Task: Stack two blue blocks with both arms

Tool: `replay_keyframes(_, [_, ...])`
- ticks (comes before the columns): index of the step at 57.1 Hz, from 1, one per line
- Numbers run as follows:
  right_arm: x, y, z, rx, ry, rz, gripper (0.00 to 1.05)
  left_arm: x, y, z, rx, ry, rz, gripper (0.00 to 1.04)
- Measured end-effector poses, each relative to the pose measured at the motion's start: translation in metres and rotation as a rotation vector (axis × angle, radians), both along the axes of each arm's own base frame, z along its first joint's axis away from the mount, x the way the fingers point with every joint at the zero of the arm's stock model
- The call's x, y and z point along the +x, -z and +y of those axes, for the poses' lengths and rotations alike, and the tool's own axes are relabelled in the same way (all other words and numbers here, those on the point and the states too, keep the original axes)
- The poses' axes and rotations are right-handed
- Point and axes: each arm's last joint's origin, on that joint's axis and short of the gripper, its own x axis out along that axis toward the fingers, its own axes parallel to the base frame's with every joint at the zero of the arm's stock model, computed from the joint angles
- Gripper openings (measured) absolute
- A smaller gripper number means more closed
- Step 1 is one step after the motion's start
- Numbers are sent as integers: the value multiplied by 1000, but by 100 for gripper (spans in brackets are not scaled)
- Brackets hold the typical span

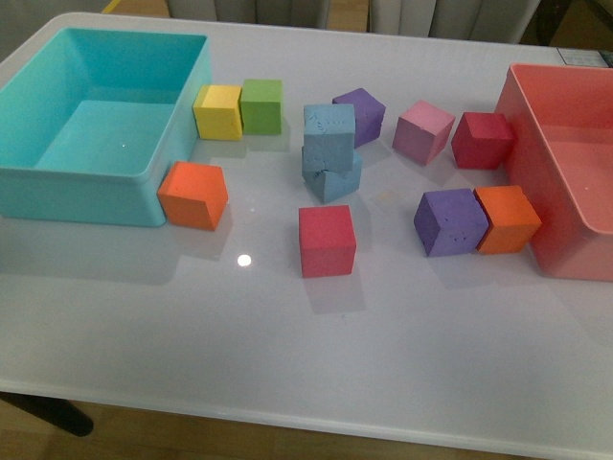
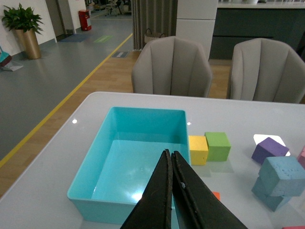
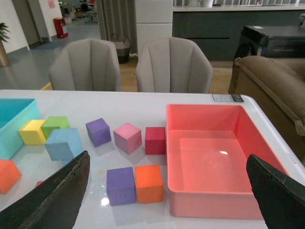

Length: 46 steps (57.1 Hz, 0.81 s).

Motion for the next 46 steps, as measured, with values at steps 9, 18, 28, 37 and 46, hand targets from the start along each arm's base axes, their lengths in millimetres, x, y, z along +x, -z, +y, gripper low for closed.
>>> replay_keyframes(9, [0,0,0,0,0,0,96,-15,6,8,0,10,6,2])
replay_keyframes(18, [0,0,0,0,0,0,96,-28,11,16,1,-5,-5,2])
replay_keyframes(28, [0,0,0,0,0,0,96,-42,18,16,2,-3,6,2])
replay_keyframes(37, [0,0,0,0,0,0,96,-49,15,16,2,-3,-6,2])
replay_keyframes(46, [0,0,0,0,0,0,96,-56,12,16,2,-3,-15,2])
